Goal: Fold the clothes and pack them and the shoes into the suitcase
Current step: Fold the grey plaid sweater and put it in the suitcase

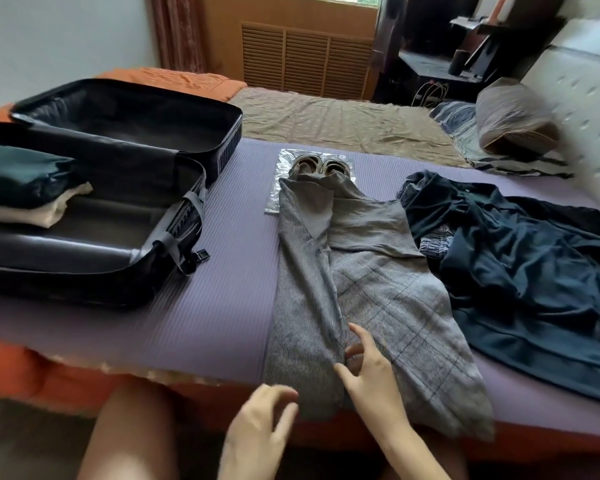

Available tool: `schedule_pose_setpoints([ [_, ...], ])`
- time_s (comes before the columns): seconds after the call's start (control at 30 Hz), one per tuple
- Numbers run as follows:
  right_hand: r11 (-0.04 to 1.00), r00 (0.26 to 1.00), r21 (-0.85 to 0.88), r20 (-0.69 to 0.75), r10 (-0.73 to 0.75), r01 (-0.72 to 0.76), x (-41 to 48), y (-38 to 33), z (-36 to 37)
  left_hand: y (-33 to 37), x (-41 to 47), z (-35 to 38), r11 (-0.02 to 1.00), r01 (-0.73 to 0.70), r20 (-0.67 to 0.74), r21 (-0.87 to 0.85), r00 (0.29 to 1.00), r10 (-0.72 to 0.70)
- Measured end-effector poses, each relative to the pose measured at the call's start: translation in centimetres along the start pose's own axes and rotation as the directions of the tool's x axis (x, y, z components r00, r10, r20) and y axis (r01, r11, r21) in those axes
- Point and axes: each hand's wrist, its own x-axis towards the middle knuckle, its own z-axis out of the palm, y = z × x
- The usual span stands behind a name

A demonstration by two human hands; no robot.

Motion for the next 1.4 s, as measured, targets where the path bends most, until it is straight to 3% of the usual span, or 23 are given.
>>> schedule_pose_setpoints([
  [0.07,0.999,0.999,0.043,-0.009,0.033,-0.033,-1.0,0.5,0.2,-1.1,0.2,-0.8,0.999,0.039,-0.174,-0.015,0.984,-0.041],
  [0.13,0.997,0.998,0.049,-0.025,0.057,-0.056,-1.9,0.7,0.8,-1.3,0.8,-1.3,0.997,0.065,-0.239,-0.04,0.968,-0.072],
  [0.4,0.999,0.989,-0.037,-0.146,0.019,-0.025,-3.3,0.5,1.4,-0.4,3.3,-1.1,0.967,0.195,-0.173,-0.163,0.959,-0.223],
  [0.5,0.998,0.984,-0.059,-0.178,0.027,-0.039,-3.5,0.4,1.6,0.1,3.6,-0.9,0.977,0.167,-0.182,-0.131,0.965,-0.19],
  [0.87,1.0,0.982,0.019,-0.188,-0.002,0.005,-4.0,1.0,1.3,-0.5,1.8,-1.4,0.959,0.117,-0.197,-0.26,0.965,-0.171],
  [1.03,0.989,0.991,-0.146,-0.132,0.018,-0.038,-4.3,1.8,1.8,-1.7,0.8,-0.7,0.999,0.041,-0.231,-0.036,0.972,-0.048],
  [1.2,0.918,0.941,-0.361,-0.222,-0.256,0.164,-3.1,2.6,2.5,-1.5,2.1,-1.2,0.951,-0.145,-0.312,0.272,0.922,0.23],
  [1.33,0.883,0.944,-0.426,-0.158,-0.288,0.198,-1.7,2.6,2.9,-1.8,4.4,-0.4,0.854,-0.312,-0.104,0.417,0.917,0.386],
  [1.4,0.897,0.955,-0.401,-0.141,-0.261,0.186,-1.1,2.5,2.7,-1.9,5.1,-0.2,0.846,-0.32,-0.035,0.427,0.929,0.369],
])
